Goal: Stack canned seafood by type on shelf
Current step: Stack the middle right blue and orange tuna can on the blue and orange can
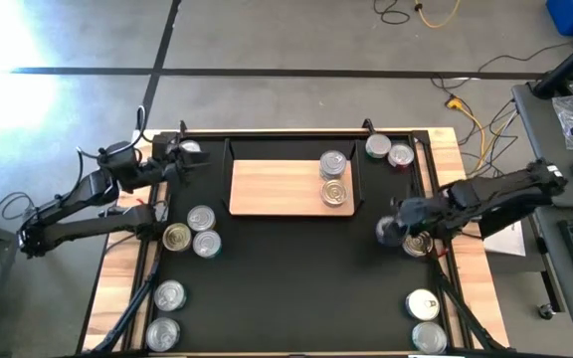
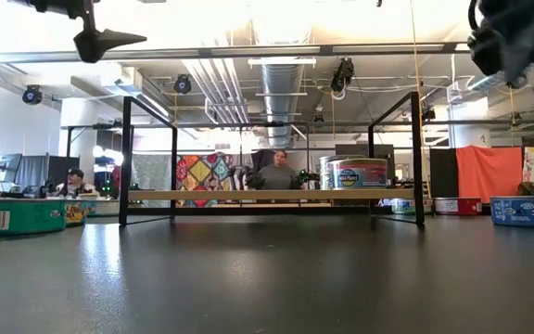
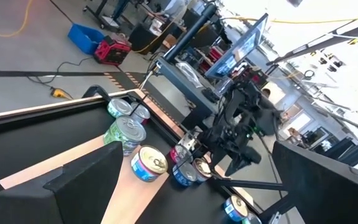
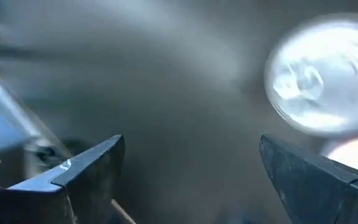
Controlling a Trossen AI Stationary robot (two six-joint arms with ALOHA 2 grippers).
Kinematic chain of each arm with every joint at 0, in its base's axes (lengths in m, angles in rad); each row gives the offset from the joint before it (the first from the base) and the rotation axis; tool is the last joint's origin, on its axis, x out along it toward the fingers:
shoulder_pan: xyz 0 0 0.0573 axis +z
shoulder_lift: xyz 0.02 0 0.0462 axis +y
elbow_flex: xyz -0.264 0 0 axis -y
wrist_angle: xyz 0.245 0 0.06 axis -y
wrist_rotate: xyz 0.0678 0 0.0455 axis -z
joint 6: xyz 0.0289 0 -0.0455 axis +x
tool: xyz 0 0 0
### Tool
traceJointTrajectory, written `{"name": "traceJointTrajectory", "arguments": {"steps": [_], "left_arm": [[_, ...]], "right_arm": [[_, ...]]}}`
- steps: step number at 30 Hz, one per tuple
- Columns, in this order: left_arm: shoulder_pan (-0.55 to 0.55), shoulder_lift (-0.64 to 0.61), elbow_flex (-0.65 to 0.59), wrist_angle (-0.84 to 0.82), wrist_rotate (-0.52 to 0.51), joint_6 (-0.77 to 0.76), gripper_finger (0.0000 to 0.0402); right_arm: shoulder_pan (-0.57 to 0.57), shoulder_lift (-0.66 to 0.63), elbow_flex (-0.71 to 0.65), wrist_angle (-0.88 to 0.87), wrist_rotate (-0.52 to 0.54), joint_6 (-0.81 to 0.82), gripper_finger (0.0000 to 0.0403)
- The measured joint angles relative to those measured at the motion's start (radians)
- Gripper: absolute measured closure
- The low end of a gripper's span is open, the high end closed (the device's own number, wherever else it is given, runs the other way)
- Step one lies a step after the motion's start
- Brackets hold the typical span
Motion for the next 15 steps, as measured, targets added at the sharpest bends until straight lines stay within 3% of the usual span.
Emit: {"name": "traceJointTrajectory", "arguments": {"steps": [6, 15], "left_arm": [[0.0, 0.035, 0.0, 0.003, 0.0, -0.001, 0.0003], [0.0, 0.108, 0.0, 0.03, 0.0, -0.002, 0.0003]], "right_arm": [[0.102, 0.207, 0.0, -0.116, -0.005, 0.064, 0.0038], [0.112, 0.479, 0.0, -0.147, -0.044, 0.084, 0.0038]]}}
